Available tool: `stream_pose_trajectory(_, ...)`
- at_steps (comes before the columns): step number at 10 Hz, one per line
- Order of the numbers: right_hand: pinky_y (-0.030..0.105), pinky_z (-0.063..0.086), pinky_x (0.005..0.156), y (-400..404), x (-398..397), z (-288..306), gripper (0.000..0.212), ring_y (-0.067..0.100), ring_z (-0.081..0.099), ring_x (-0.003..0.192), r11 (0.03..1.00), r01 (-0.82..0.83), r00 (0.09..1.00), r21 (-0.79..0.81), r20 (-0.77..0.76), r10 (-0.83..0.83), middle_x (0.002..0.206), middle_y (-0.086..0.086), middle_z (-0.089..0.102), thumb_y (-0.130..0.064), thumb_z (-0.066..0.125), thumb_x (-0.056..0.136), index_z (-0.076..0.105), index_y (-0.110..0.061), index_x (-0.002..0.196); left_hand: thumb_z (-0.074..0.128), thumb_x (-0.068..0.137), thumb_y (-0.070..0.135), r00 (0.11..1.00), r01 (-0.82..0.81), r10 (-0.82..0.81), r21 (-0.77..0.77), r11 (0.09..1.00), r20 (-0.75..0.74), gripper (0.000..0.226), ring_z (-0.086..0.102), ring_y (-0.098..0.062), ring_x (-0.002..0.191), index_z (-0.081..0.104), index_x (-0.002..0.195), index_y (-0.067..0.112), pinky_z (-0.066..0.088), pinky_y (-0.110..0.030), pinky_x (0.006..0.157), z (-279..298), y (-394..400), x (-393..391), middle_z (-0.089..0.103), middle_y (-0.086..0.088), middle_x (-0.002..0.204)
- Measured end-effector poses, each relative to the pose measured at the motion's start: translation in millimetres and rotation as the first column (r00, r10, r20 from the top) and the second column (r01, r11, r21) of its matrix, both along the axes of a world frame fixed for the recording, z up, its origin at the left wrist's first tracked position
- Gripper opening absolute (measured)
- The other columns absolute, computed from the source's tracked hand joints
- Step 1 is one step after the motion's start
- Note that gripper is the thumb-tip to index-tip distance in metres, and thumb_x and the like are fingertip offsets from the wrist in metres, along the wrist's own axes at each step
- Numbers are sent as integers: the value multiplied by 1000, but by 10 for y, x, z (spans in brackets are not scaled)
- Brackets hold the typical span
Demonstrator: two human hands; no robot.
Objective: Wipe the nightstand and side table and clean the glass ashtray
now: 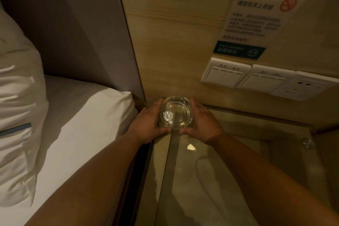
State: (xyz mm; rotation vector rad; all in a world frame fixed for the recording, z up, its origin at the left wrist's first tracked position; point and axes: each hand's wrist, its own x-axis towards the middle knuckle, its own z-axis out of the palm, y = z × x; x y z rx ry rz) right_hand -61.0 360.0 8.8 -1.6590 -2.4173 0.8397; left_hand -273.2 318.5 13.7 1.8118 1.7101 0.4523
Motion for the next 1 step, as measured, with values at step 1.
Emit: stream_pose_trajectory(1, 37, 19, 116, 4, 38, 76, 120, 23, 16, 144, 1000, -3, 1000, 26, 21, 3, 158, 7, 19, -55, 78, 64, 4, -18, 151, 80, 67, 46, 1000, -28, 28, -23, 999, -8, 114, 36, -24, 135, 7, 151, 21, 25, -49, 113, 60, -3, -8, 40, -5, 148)
